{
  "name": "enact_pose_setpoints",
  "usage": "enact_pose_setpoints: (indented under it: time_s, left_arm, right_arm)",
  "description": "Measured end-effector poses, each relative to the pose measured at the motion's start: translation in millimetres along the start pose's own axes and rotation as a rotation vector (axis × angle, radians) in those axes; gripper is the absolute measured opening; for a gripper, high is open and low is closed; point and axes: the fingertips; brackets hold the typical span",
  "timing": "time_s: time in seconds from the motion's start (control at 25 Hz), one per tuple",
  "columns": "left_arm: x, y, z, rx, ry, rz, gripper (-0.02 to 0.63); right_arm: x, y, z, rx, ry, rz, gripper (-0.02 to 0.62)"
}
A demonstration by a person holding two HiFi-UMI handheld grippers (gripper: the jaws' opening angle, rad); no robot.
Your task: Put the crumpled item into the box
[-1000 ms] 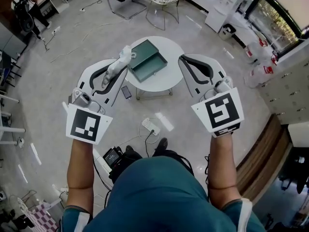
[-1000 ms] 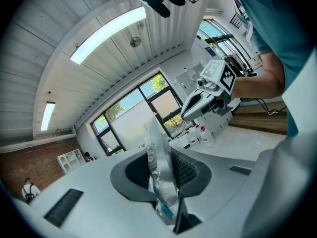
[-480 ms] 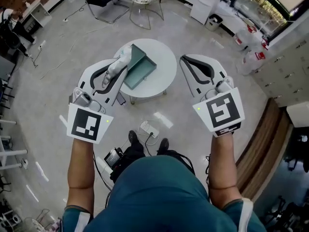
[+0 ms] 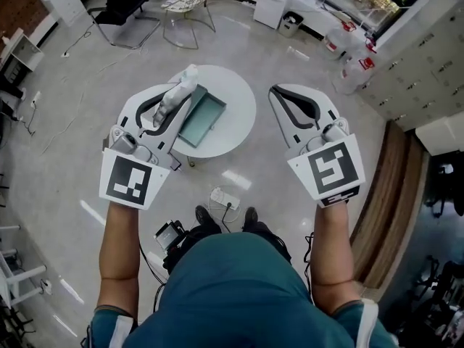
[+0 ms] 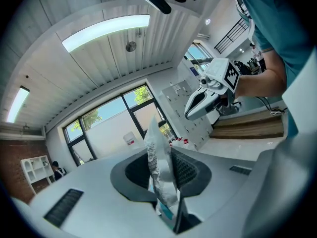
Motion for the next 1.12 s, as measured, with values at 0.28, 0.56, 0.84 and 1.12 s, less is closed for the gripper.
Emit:
enact_pose_setpoints:
  time_s: [0.28,0.56,0.84,1.12]
  left_arm:
    - [8.9,40.5,-16.1,-0.010,0.039,0.050,0.087]
    - [28.6,77.2,-26.0,0.045,0.032,0.101,0.087]
    - [15.4,125.1,-60.4,0.134,0.007,0.156,0.087]
    - [7.4,192.5,-106.0,0.238,-0.015,0.226,0.086]
  right_arm:
    - [12.6,18.5,-22.6,0.059,0.022,-0.009,0.038]
    - [16.6,19.8,-68.2,0.067,-0.038,-0.012,0.038]
    - [9.4,62.5,-108.6,0.062,-0.133,-0.023,0.038]
    - [-1.5,118.4,-157.4,0.078,-0.225,-0.033,0.038]
Point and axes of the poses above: the fingertips, and each gripper's own axes: z backward along the fingers, x to its left, y out of its underside, and after that the axes turned 3 degrees about z, right-handed
